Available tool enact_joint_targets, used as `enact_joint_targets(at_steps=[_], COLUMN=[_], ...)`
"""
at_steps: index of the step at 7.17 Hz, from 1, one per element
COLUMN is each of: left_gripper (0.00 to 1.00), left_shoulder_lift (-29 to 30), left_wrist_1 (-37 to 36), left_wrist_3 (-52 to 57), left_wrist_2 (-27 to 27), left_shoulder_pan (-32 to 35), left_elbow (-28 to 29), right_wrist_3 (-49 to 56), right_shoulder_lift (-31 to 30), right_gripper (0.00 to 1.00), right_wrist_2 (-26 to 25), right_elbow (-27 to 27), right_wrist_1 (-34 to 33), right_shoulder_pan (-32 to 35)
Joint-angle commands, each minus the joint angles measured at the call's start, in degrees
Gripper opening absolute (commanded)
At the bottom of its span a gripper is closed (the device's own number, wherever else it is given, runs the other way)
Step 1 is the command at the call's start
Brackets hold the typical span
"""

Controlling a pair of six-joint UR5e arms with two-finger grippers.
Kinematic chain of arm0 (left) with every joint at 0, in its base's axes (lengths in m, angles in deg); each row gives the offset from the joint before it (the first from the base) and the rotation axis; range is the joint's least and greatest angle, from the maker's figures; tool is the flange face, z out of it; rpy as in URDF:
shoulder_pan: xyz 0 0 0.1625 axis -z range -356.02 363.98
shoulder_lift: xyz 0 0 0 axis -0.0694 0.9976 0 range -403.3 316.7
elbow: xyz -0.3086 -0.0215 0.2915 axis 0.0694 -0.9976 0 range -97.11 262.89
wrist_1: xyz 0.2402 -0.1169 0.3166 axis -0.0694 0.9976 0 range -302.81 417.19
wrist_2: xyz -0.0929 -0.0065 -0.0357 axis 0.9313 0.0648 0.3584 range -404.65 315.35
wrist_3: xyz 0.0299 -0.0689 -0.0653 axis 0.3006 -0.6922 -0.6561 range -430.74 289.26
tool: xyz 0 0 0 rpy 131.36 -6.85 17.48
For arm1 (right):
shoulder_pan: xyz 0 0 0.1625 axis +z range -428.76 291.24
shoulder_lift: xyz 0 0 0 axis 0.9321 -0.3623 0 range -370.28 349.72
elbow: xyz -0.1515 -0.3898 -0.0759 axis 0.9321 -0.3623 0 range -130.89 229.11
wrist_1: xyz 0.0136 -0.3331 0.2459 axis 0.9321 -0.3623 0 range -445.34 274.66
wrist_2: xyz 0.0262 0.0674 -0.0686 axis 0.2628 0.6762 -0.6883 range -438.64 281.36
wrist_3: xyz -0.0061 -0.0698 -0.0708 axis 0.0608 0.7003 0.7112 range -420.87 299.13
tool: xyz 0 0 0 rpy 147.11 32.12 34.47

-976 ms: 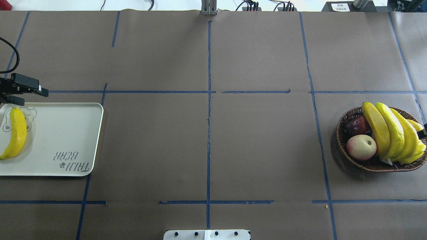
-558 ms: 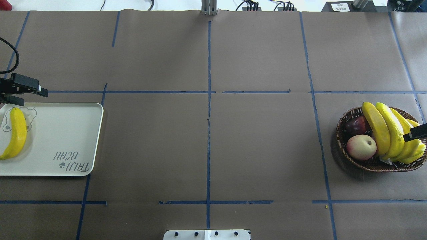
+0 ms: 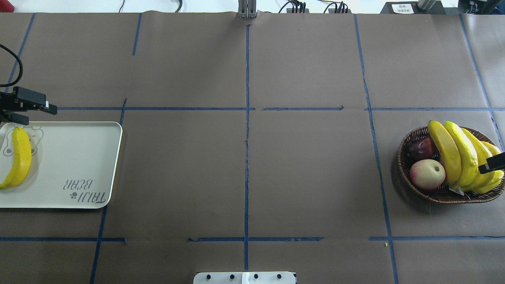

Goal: Transfer all bananas from basket to plate

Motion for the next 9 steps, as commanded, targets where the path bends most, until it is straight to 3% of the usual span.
enact_joint_targets(at_steps=[1, 8, 9], left_gripper=[1.0, 1.0, 1.0], left_shoulder_lift=[-0.1, -0.2, -0.2], left_wrist_1=[0.0, -0.1, 0.0], left_wrist_3=[0.0, 0.0, 0.1], left_wrist_2=[0.1, 0.0, 0.0], left_shoulder_pan=[0.0, 0.0, 0.0], left_elbow=[-0.1, 0.1, 0.1], right_wrist_3=[0.1, -0.6, -0.6], right_shoulder_lift=[-0.5, 2.3, 2.3], right_gripper=[0.74, 0.7, 0.61], right_wrist_2=[0.1, -0.6, -0.4], right_elbow=[-0.1, -3.0, -3.2], right_wrist_1=[0.0, -0.3, -0.1], right_shoulder_pan=[0.1, 0.0, 0.0])
